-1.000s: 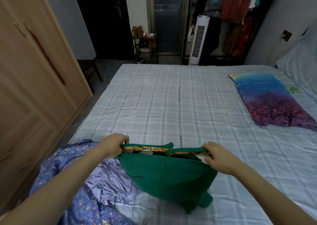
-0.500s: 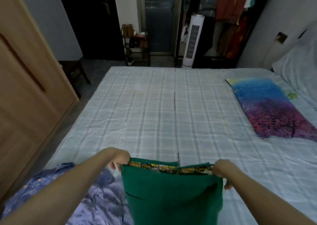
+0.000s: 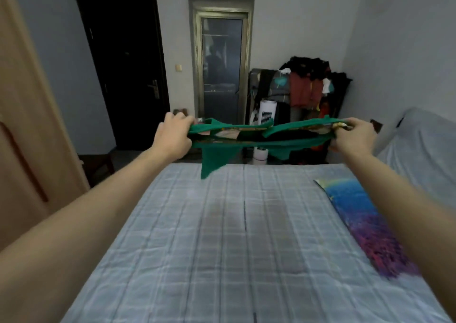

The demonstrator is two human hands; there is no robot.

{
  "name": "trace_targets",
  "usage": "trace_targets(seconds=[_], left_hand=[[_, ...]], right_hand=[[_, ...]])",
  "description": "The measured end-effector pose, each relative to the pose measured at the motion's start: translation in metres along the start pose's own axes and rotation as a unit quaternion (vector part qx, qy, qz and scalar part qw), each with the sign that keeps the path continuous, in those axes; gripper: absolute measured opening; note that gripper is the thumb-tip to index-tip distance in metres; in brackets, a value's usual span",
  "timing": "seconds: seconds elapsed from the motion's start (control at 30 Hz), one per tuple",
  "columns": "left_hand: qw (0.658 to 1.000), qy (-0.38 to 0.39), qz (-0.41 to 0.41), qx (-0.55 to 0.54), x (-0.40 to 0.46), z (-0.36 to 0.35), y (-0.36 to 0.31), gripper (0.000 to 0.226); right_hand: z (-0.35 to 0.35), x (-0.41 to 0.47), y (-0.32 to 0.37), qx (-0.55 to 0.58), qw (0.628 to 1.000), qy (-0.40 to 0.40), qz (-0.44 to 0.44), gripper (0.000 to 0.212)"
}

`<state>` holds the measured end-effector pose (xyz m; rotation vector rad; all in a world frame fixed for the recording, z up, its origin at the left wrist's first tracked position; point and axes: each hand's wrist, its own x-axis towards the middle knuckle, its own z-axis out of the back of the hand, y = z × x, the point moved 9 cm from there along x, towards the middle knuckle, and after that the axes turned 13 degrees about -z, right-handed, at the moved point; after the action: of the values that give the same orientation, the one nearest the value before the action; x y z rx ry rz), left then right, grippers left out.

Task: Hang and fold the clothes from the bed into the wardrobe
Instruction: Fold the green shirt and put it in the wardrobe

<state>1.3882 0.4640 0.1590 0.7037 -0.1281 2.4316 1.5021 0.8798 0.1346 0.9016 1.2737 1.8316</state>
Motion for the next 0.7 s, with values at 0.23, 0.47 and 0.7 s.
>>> trace_targets(seconds=[0.23, 0.47, 0.7], left_hand=[[0.991, 0.113, 0.014, -0.070, -0.137, -0.107, -0.041, 0.026], [0.939, 0.332, 0.004, -0.088, -0.393, -0.305, -0.097, 0.058], [0.838, 0.491, -0.195, -0.139, -0.637, -0.399, -0.176, 0.121]], right_hand=[[0.020, -0.091, -0.141, -0.129, 0.990, 0.016, -0.056, 0.025], [0.015, -0.239, -0.430, -0.397, 0.873, 0.280, -0.041, 0.035], [0.083, -0.390, -0.617, -0.484, 0.785, 0.385, -0.011, 0.039]])
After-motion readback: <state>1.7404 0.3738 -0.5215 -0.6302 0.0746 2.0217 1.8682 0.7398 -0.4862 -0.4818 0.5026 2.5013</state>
